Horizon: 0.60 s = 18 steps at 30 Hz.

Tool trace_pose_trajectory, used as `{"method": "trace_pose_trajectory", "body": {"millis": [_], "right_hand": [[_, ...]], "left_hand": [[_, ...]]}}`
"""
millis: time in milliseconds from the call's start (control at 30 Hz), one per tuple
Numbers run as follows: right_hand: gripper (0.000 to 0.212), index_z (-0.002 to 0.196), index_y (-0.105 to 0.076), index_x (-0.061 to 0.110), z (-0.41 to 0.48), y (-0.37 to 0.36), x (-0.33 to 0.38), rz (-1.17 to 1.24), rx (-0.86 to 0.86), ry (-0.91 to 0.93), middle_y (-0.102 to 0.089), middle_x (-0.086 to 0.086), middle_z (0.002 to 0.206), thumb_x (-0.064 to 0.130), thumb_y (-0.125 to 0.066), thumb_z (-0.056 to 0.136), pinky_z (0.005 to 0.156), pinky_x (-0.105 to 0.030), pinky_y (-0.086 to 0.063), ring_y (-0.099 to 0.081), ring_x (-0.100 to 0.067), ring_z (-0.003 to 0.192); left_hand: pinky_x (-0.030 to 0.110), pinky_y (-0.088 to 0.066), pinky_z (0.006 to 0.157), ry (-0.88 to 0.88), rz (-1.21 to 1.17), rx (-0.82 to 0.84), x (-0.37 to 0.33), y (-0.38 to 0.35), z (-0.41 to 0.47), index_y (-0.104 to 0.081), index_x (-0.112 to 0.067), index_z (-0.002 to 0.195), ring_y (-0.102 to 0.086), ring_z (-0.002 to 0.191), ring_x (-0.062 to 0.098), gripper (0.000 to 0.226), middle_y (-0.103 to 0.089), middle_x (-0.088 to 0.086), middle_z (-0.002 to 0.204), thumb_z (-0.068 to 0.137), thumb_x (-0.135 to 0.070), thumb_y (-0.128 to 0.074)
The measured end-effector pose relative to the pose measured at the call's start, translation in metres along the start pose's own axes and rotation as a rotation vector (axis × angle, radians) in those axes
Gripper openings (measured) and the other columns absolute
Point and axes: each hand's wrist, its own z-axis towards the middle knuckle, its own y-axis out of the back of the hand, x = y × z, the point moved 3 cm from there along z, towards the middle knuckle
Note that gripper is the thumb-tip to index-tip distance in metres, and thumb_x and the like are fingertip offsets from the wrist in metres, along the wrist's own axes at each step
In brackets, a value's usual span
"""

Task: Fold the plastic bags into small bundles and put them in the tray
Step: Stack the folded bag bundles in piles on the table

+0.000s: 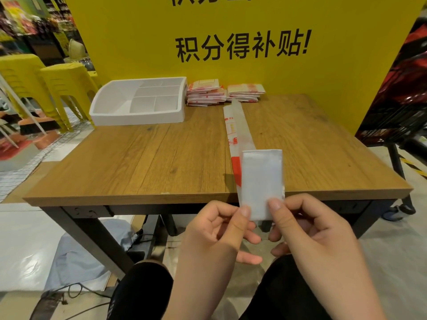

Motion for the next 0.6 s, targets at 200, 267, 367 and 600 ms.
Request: {"method": "trace_pose_trajectory", "body": {"millis": [200,267,367,600], "right_hand": [[0.02,0.089,-0.061,0.017,0.0,-0.0058,-0.0034,0.082,-0.096,-0.027,-0.063,-0.01,0.064,0.025,-0.077,0.081,0.049,-0.033,-0.056,-0.063,-0.02,0.052],[0.02,0.094,-0.061,0.021,0.0008,-0.0062,-0.0043,0.08,-0.101,-0.015,-0.064,-0.009,0.064,0.023,-0.077,0.082,0.05,-0.032,-0.055,-0.063,-0.021,0.052],[0.019,0.096,-0.064,0.025,0.0014,-0.0072,-0.0062,0.095,-0.102,-0.005,-0.061,-0.011,0.065,0.02,-0.077,0.083,0.05,-0.03,-0.054,-0.062,-0.02,0.052],[0.006,0.09,-0.073,0.022,-0.0017,-0.0078,-0.009,0.081,-0.183,0.029,-0.061,-0.008,0.057,0.021,-0.075,0.085,0.049,-0.025,-0.052,-0.06,-0.019,0.048]], "left_hand": [[0.035,-0.058,0.049,0.047,-0.042,-0.053,0.0022,-0.0031,-0.001,-0.065,-0.003,0.087,-0.067,0.058,0.018,0.02,-0.07,0.011,0.07,0.088,-0.022,-0.072],[0.035,-0.057,0.048,0.049,-0.055,-0.065,0.0023,-0.0033,-0.0016,-0.061,-0.003,0.089,-0.066,0.055,0.018,0.019,-0.07,0.013,0.07,0.088,-0.019,-0.072],[0.035,-0.057,0.048,0.038,-0.074,-0.077,0.0027,-0.0032,-0.0018,-0.057,-0.006,0.093,-0.065,0.055,0.019,0.017,-0.07,0.014,0.071,0.09,-0.015,-0.071],[0.038,-0.057,0.048,-0.032,-0.023,-0.061,0.0037,-0.0045,-0.0029,-0.062,-0.017,0.096,-0.062,0.057,0.019,0.009,-0.068,0.008,0.07,0.093,-0.01,-0.066]]}}
